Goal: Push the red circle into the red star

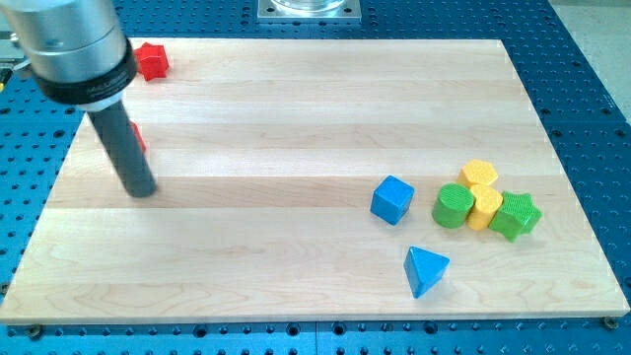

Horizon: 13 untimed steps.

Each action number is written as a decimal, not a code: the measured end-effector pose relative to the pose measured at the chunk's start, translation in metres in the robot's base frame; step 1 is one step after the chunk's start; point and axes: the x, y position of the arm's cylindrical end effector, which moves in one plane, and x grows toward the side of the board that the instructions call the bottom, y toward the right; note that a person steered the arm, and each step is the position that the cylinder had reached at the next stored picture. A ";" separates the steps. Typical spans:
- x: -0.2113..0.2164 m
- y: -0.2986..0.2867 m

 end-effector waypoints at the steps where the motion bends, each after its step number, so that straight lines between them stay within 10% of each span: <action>1: -0.042 -0.021; 5: -0.146 -0.007; 13: -0.165 0.010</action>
